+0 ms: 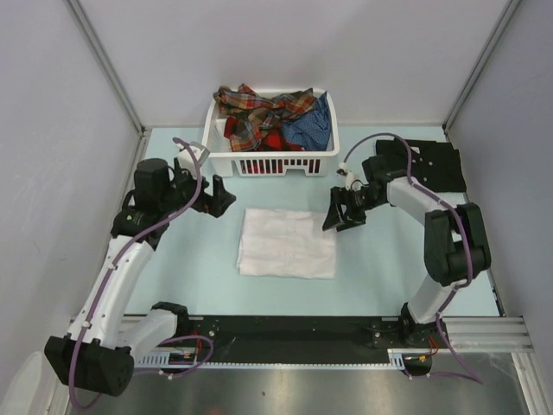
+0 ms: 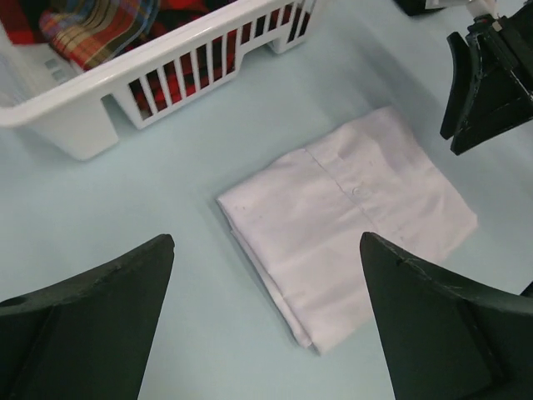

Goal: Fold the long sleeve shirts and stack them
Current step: Fold the shirt

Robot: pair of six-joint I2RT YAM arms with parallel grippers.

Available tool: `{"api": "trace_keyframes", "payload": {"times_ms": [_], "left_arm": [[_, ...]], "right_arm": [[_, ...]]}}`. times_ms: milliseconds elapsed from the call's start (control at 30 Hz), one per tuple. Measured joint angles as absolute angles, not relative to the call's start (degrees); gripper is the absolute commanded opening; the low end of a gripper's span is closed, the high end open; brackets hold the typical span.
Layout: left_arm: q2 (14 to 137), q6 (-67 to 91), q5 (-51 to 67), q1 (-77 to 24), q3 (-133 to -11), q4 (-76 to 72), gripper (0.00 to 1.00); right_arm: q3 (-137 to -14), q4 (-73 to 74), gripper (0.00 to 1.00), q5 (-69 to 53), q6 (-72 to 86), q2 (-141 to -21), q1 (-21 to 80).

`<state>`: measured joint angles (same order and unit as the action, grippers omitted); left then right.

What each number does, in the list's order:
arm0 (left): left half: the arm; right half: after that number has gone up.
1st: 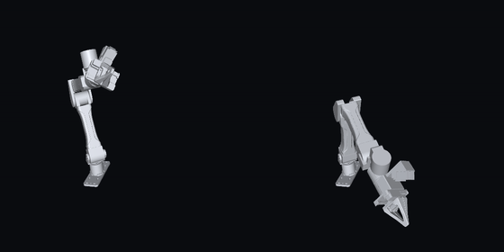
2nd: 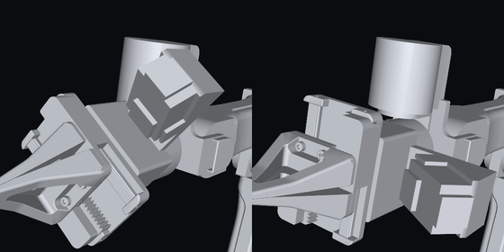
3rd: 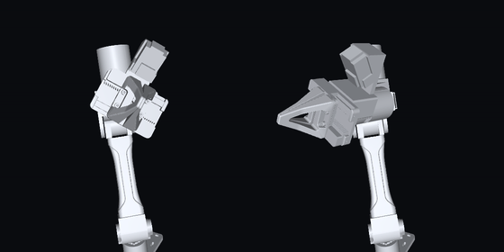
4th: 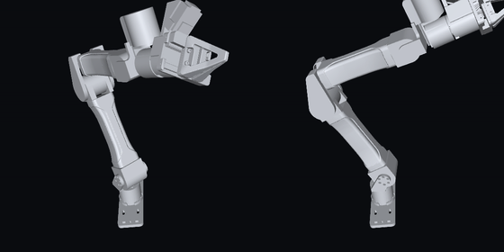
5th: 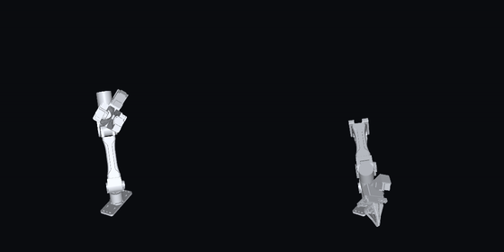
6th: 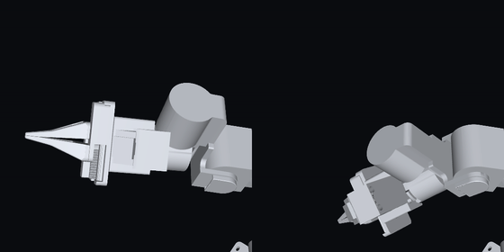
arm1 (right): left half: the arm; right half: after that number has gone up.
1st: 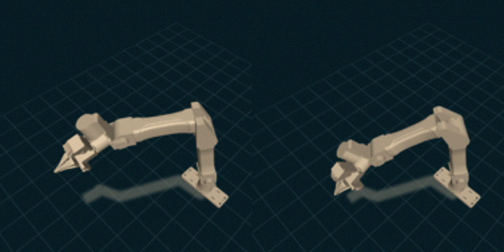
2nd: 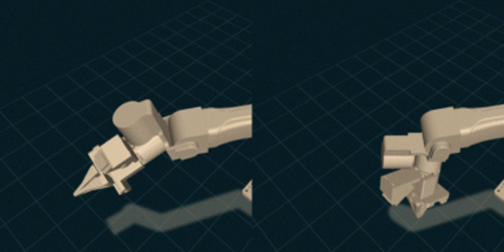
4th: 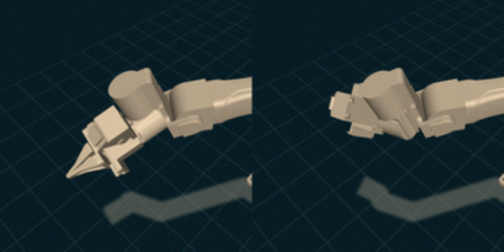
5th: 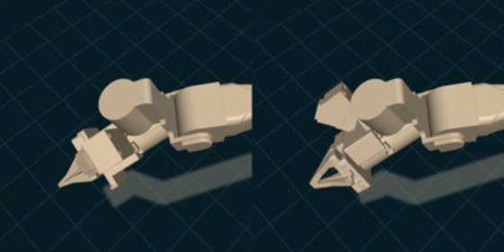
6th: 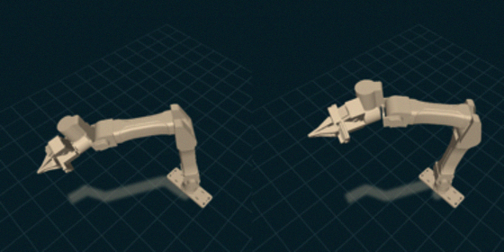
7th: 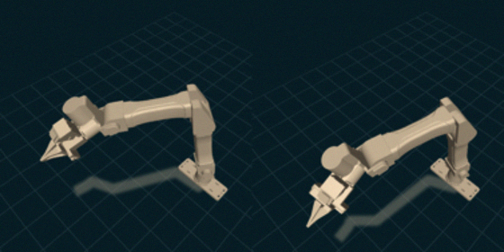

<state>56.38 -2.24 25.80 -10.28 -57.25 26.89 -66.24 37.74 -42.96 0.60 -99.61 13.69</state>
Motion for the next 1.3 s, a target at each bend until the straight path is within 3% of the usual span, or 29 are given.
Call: {"api": "trace_keyframes", "payload": {"times_ms": [133, 300, 600, 700, 733, 833, 1000, 1033, 1067, 1100, 1133, 1200, 1300], "left_arm": [[59.35, -8.80, 26.65, -15.59, -59.81, 28.16, 0.99], [61.84, -13.67, 27.33, -22.41, -58.87, 30.89, 0.99], [71.50, -11.94, 27.29, -17.96, -58.83, 31.90, 0.99], [71.50, -11.38, 27.18, -16.88, -58.83, 31.62, 0.99], [71.50, -11.16, 27.14, -16.69, -58.83, 31.44, 0.99], [71.20, -10.94, 27.11, -16.34, -58.65, 30.81, 0.99], [70.35, -10.55, 26.96, -14.66, -57.91, 30.57, 0.99], [70.28, -10.57, 26.87, -14.31, -57.87, 30.57, 1.00], [70.26, -10.59, 26.76, -14.09, -57.84, 30.57, 1.00], [70.22, -10.59, 26.65, -13.98, -57.84, 30.57, 0.99], [70.11, -10.59, 26.61, -13.85, -57.84, 30.59, 0.99], [69.95, -10.61, 26.61, -13.63, -57.82, 30.57, 0.99], [69.80, -10.31, 27.29, -12.16, -57.71, 30.61, 1.00]], "right_arm": [[-57.89, 37.17, 0.72, -43.13, 3.09, -93.65, 12.16], [-55.29, 37.21, 0.57, -42.44, 4.36, -93.67, 11.11], [-53.54, 39.27, 0.58, -43.40, 3.40, -95.83, 14.76], [-52.14, 39.44, 0.43, -44.40, 4.29, -99.09, 15.77], [-52.07, 39.64, 0.26, -44.71, 4.38, -100.57, 16.12], [-52.49, 40.42, 0.00, -45.32, 3.97, -104.60, 16.38], [-59.72, 46.17, 0.00, -44.12, 0.10, -111.77, 12.23], [-62.46, 47.97, 0.05, -42.85, -1.08, -113.10, 10.92], [-66.00, 49.58, 0.15, -41.45, -2.31, -114.54, 9.56], [-69.95, 50.81, 0.34, -39.64, -3.57, -115.92, 8.51], [-74.54, 51.59, 0.40, -37.28, -5.23, -117.21, 7.81], [-82.54, 52.31, 0.49, -33.56, -8.16, -118.96, 6.87], [-90.21, 52.62, 0.50, -29.54, -13.82, -118.15, 7.11]]}}
